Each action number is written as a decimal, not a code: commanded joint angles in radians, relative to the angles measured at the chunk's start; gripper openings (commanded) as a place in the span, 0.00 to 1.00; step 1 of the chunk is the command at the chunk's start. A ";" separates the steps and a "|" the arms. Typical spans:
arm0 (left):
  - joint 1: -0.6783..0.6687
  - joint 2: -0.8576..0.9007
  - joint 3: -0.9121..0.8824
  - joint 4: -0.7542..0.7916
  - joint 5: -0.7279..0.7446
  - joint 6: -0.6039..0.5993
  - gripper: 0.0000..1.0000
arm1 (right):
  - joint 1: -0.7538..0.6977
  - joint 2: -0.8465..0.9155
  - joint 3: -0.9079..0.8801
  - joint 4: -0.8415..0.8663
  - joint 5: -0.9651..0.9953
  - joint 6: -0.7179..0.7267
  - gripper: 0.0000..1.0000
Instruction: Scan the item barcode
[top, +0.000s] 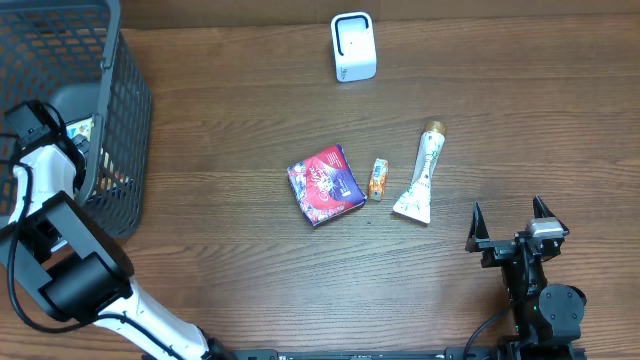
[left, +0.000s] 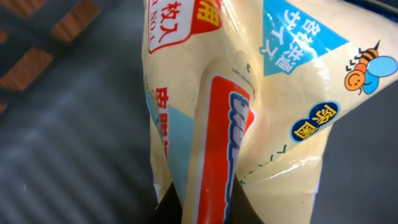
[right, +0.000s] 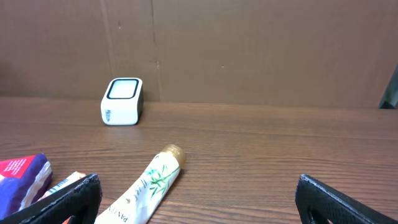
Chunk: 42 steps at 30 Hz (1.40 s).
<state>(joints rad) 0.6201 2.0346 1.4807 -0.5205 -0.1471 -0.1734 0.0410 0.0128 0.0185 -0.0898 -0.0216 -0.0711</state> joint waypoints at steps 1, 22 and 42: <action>-0.005 -0.133 -0.003 -0.004 -0.005 -0.095 0.04 | 0.001 -0.010 -0.010 0.006 0.005 -0.001 1.00; -0.059 -0.820 -0.002 0.072 0.890 -0.235 0.04 | 0.001 -0.010 -0.010 0.006 0.005 -0.001 1.00; -1.087 -0.399 -0.006 -0.173 0.537 -0.268 0.04 | 0.001 -0.010 -0.010 0.006 0.005 -0.002 1.00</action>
<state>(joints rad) -0.3889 1.5684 1.4666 -0.7162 0.5156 -0.4030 0.0406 0.0128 0.0185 -0.0898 -0.0216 -0.0711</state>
